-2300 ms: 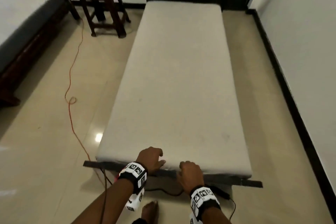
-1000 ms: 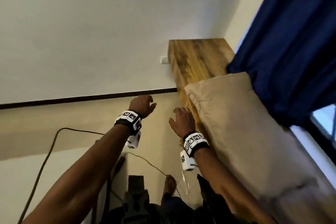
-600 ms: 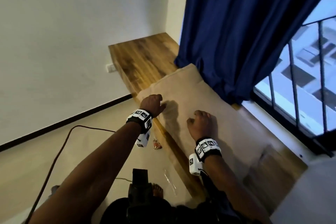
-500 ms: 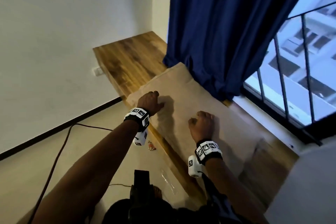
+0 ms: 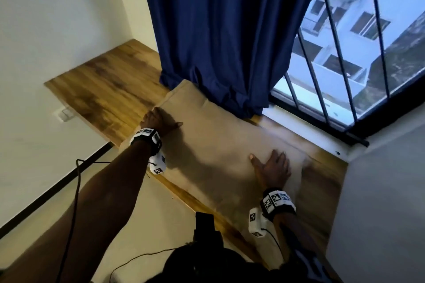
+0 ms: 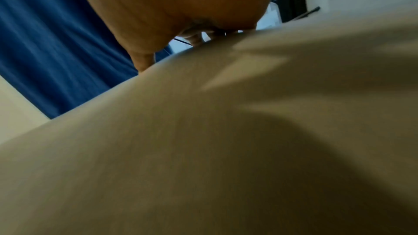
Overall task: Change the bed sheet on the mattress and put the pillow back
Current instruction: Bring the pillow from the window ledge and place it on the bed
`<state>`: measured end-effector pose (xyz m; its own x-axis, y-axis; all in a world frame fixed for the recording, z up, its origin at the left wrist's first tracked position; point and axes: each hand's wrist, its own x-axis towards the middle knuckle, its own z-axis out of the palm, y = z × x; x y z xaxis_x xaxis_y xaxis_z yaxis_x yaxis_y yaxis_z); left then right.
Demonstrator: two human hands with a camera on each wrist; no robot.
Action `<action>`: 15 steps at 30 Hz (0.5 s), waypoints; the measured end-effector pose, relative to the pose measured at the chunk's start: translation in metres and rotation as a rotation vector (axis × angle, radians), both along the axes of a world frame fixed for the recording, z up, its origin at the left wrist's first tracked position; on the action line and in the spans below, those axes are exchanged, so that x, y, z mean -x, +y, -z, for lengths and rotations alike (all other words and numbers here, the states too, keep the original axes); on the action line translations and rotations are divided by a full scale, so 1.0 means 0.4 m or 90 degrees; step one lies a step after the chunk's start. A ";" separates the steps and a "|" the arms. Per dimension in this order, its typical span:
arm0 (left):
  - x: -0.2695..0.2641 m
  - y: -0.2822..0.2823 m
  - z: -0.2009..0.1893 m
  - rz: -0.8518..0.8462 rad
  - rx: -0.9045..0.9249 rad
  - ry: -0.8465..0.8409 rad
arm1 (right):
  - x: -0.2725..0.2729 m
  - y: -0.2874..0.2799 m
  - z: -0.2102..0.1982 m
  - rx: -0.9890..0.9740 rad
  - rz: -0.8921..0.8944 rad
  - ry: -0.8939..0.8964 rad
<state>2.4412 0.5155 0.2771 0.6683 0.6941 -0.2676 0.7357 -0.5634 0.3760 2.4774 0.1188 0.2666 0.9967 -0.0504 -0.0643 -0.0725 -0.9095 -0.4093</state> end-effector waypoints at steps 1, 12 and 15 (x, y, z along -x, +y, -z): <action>-0.009 0.011 0.017 -0.030 0.017 0.005 | 0.001 -0.002 0.007 -0.008 0.022 0.001; 0.037 0.005 0.037 -0.081 0.033 -0.002 | 0.025 -0.048 0.035 -0.172 0.379 0.098; 0.057 0.022 0.028 -0.060 0.078 -0.024 | 0.010 -0.050 0.023 -0.175 0.380 0.089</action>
<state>2.4185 0.5243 0.2660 0.6126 0.7183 -0.3299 0.7672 -0.4400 0.4667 2.4733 0.0989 0.2576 0.7839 -0.5543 -0.2799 -0.6002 -0.5608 -0.5703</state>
